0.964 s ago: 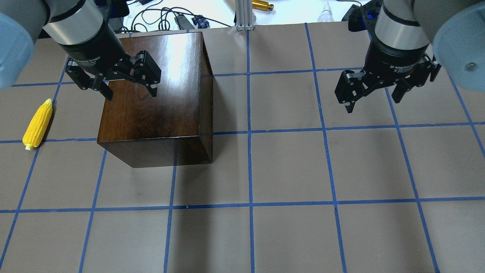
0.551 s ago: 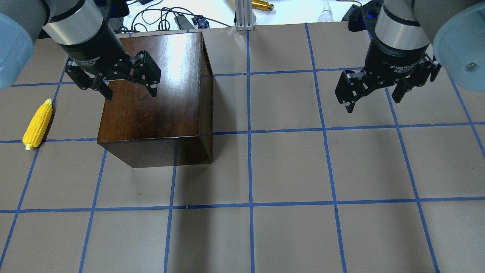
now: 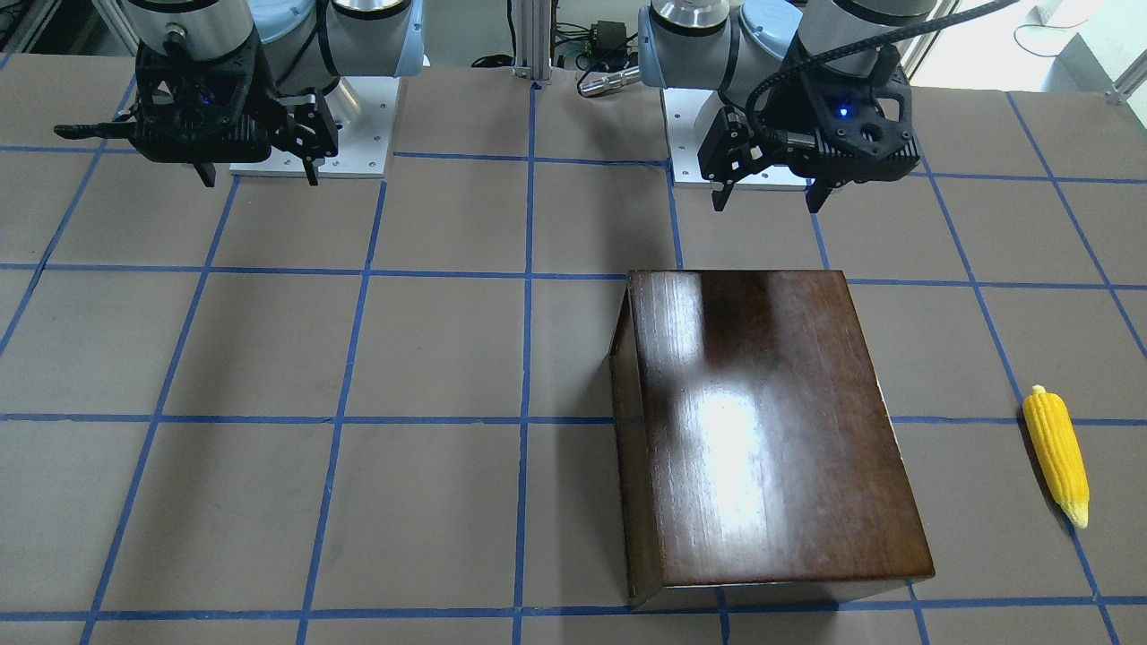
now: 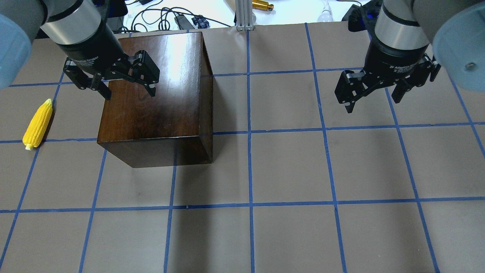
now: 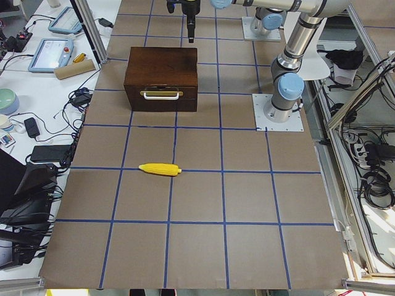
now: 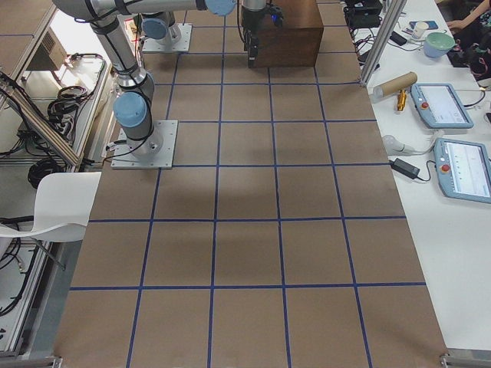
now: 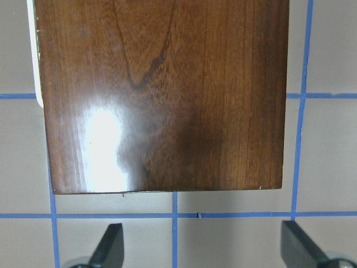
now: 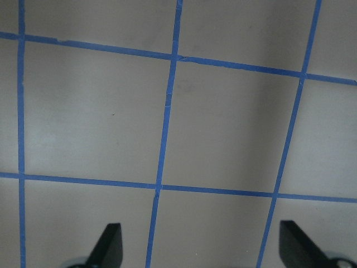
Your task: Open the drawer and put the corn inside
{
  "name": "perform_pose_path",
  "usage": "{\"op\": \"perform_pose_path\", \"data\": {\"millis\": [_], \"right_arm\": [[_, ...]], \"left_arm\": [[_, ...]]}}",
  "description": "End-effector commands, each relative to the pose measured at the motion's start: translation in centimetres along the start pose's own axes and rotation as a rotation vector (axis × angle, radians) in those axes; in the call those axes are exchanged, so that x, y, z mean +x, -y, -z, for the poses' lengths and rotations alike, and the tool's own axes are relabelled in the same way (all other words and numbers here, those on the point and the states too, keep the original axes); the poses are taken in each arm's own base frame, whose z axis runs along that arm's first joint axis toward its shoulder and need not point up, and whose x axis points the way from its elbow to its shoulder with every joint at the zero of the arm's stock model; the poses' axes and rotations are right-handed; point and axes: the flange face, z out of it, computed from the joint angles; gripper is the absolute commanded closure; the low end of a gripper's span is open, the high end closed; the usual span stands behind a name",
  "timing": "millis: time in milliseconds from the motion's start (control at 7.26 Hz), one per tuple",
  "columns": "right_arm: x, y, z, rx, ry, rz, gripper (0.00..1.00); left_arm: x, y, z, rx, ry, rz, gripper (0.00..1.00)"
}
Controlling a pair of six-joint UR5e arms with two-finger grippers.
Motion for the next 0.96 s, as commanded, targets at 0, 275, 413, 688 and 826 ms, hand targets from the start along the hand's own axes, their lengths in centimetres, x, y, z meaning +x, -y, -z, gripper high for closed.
{"op": "perform_pose_path", "data": {"millis": [0, 275, 413, 688, 826], "right_arm": [[0.0, 0.0, 0.0, 0.0, 0.0, 0.0, 0.0], [0.0, 0.0, 0.1, 0.001, 0.0, -0.001, 0.0], [0.0, 0.0, 0.1, 0.001, 0.0, -0.001, 0.0], [0.0, 0.0, 0.0, 0.0, 0.0, 0.0, 0.0], [0.0, 0.0, 0.1, 0.001, 0.0, -0.001, 0.0]], "left_arm": [[-0.2, 0.0, 0.1, 0.003, 0.0, 0.005, 0.0], [-0.5, 0.0, 0.3, 0.006, 0.001, 0.002, 0.0], [-0.7, 0.0, 0.5, 0.011, 0.006, 0.004, 0.0], [-3.9, 0.9, 0.3, 0.004, 0.053, -0.038, 0.0], [-7.1, 1.6, 0.3, 0.0, 0.052, 0.02, 0.0]]}}
